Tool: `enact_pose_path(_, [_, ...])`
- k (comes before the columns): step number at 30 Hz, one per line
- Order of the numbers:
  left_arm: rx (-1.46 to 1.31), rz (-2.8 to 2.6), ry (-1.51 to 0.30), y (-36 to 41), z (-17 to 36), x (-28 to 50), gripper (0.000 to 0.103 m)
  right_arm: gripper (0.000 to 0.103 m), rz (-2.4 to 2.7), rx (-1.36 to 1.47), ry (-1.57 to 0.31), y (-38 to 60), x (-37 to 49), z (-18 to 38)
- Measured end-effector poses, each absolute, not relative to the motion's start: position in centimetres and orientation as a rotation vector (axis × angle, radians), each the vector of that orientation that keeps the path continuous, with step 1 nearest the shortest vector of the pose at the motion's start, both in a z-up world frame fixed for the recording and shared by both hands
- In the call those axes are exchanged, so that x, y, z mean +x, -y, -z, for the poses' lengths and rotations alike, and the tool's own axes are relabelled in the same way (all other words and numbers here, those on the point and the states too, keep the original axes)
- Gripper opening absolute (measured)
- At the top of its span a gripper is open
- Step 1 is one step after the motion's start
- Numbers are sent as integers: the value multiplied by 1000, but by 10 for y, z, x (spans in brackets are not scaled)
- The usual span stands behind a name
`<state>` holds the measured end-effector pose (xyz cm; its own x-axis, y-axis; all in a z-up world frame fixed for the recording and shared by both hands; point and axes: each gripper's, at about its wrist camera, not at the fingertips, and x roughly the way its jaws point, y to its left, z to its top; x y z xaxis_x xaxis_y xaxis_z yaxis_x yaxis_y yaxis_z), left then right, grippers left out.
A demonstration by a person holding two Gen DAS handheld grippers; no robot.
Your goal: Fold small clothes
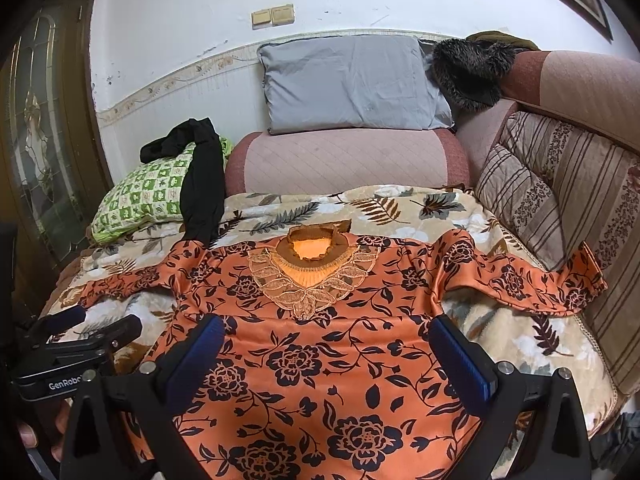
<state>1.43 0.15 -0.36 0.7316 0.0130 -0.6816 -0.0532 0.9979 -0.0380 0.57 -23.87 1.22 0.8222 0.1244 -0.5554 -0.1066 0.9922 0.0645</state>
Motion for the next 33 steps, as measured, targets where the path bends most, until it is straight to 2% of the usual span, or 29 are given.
enact_pose_path(26, [-53, -35, -754, 1, 4, 18, 103, 103, -152, 30, -626, 236, 10, -5])
enact_pose_path(29, [-77, -26, -805, -13, 22, 20, 103, 103, -198, 102, -704, 249, 18, 10])
enact_pose_path(33, [-99, -75, -922, -50, 72, 16, 103, 103, -184, 276, -845, 308, 16, 50])
